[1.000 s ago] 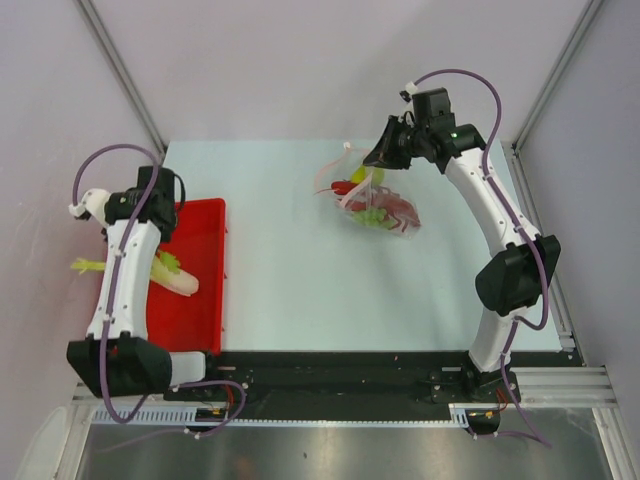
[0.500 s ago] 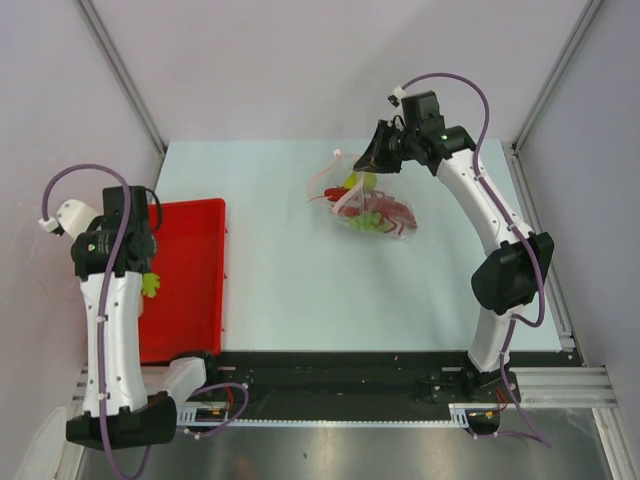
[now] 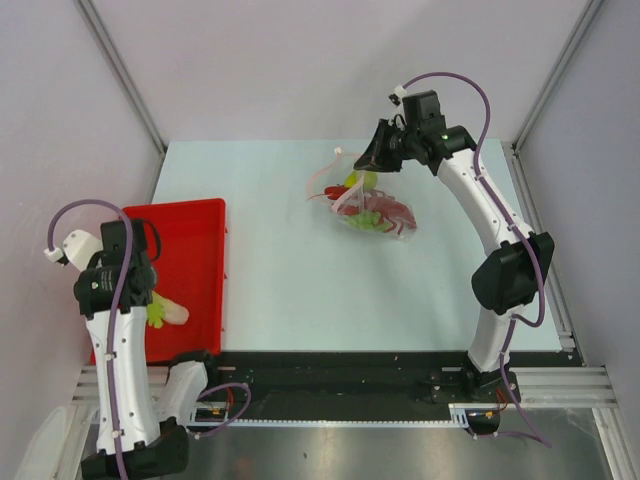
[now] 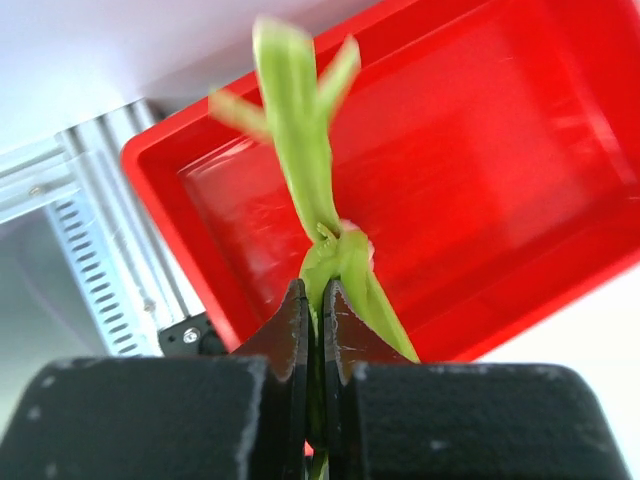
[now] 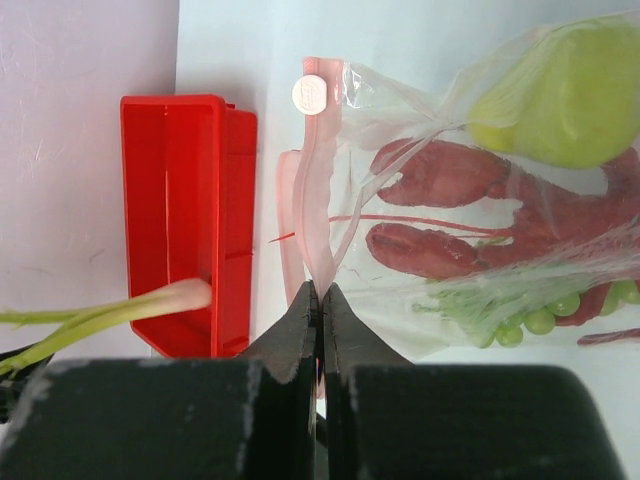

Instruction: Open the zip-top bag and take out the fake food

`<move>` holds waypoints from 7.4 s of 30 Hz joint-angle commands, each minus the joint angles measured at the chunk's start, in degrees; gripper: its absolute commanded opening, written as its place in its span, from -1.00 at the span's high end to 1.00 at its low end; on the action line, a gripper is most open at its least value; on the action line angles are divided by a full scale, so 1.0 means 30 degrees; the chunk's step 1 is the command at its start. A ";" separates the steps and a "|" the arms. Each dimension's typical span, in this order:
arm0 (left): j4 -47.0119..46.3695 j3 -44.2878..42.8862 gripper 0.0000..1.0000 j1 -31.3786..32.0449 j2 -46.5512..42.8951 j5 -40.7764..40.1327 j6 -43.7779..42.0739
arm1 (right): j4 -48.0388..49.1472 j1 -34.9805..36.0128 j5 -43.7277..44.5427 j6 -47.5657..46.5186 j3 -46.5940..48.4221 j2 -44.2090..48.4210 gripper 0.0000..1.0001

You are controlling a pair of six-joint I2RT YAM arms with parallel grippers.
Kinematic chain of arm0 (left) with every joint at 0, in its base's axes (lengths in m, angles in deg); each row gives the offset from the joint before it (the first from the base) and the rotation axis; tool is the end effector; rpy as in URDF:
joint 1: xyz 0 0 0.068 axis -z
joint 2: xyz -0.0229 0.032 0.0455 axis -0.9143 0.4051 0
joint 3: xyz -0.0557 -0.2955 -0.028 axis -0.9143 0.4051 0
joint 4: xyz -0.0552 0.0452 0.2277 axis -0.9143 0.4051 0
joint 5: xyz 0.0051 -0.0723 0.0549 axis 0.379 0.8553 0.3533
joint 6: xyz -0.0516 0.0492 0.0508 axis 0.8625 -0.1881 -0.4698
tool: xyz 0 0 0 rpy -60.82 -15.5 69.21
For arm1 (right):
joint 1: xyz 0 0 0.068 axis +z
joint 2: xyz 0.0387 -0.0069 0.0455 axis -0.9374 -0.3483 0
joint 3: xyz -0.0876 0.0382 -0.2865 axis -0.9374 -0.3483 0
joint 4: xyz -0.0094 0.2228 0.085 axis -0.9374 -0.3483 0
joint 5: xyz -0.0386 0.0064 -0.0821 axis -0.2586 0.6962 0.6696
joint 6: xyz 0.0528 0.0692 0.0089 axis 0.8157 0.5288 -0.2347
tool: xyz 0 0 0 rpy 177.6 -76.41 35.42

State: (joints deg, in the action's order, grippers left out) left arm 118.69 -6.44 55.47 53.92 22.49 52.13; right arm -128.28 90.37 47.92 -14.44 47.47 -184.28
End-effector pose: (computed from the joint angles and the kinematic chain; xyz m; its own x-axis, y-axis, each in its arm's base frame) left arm 0.0724 0.0614 0.3617 -0.2113 -0.6229 -0.7532 -0.9198 0.3874 -0.0624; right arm 0.3967 0.1835 0.3900 -0.8069 0.2052 -0.5539 -0.2377 0.7456 0.6226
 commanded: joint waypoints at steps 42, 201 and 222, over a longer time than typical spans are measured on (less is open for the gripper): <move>-0.4066 -0.2581 0.23 0.2519 1.5045 -0.2075 0.0581 | 0.0828 -0.0385 0.0241 -0.0578 0.1266 0.0173 1.00; -1.5582 -0.5187 0.93 1.4443 1.9648 2.1392 -0.7209 | 0.1561 0.2193 0.0620 -0.0371 -0.8578 0.2779 1.00; -1.0624 -0.9497 1.00 1.4238 1.6631 1.6535 -0.9758 | 0.0624 0.0407 0.2818 -0.2833 -0.8548 0.3836 1.00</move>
State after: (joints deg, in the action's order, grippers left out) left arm 85.06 -31.71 98.59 110.99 78.36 26.12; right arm -125.98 92.93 55.57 -20.62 21.46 -174.88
